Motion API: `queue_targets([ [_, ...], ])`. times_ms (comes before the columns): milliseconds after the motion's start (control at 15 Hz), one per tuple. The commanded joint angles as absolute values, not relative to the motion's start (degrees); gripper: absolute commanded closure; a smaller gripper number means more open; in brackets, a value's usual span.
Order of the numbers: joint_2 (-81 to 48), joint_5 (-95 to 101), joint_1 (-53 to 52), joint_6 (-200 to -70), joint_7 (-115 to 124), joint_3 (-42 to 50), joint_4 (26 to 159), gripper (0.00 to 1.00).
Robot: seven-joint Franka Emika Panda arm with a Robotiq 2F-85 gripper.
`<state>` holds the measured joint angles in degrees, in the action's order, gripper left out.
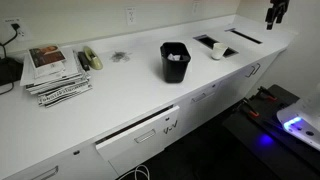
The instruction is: Open the second drawer from the right
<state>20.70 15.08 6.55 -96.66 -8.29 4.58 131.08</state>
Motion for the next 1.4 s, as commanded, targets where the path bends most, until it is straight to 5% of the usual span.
queue_targets([
  [0,20.7,15.2,5.9,-96.5,-8.1,5.1,131.0,0.00],
  [667,20.8,15.7,4.3,-96.6,-7.2,3.0,131.7,0.00],
  [1333,20.8,12.1,-14.0,-98.4,-9.8,-12.6,134.7,0.00],
])
